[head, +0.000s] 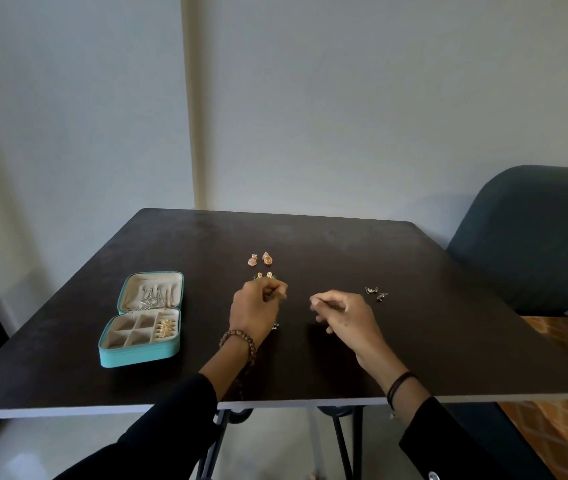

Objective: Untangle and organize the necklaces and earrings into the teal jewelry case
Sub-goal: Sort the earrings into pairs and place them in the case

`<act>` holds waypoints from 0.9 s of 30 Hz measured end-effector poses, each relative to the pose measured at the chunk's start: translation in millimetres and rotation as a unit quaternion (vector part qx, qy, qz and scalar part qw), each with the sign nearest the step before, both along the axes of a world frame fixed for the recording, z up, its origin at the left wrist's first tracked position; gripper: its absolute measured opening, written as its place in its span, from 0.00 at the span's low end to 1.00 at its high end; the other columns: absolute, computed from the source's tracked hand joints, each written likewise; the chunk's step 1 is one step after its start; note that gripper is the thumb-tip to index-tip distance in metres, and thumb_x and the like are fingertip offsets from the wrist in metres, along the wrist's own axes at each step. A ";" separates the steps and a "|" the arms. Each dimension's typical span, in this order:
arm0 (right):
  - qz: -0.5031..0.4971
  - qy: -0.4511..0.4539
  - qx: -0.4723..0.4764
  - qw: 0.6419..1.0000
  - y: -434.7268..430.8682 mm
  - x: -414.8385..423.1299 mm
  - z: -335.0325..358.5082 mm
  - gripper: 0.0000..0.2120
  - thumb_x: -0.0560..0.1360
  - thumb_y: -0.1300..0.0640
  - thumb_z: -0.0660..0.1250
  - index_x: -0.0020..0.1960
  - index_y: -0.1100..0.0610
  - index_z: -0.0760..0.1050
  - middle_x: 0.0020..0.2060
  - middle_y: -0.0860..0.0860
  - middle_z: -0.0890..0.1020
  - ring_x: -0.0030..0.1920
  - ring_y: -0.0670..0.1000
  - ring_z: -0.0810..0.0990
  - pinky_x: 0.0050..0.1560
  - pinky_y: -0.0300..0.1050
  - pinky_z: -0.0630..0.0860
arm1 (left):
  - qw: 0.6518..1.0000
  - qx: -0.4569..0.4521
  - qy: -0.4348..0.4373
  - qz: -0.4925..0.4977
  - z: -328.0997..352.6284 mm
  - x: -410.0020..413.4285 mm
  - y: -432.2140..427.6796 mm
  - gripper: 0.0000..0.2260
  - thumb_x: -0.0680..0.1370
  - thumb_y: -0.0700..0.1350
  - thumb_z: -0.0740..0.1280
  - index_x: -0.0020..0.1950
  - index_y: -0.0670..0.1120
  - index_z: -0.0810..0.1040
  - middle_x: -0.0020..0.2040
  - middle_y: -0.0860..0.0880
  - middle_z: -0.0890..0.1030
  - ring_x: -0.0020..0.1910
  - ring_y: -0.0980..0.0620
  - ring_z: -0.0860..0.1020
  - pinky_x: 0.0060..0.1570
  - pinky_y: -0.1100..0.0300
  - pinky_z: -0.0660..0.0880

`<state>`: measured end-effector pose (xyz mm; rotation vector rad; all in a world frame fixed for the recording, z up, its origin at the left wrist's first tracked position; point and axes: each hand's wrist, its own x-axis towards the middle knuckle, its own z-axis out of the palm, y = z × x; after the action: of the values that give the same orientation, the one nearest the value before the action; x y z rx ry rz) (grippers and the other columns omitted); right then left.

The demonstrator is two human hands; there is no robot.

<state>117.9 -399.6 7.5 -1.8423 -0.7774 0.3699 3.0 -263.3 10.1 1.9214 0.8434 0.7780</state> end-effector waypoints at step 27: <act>-0.136 -0.253 -0.093 0.953 -32.3 120.6 -39.6 0.08 0.80 0.64 0.65 0.54 0.56 0.81 0.52 0.48 0.77 0.58 0.50 0.75 0.53 0.39 0.72 | 0.944 0.232 0.071 -0.222 -31.6 172.3 -59.5 0.19 0.81 0.37 0.60 0.72 0.47 0.74 0.65 0.50 0.78 0.65 0.51 0.72 0.65 0.57 0.70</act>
<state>238.5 -431.9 -32.1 -2.2252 -0.8316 -0.2287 175.3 -322.8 -21.5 2.4897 0.2875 0.5961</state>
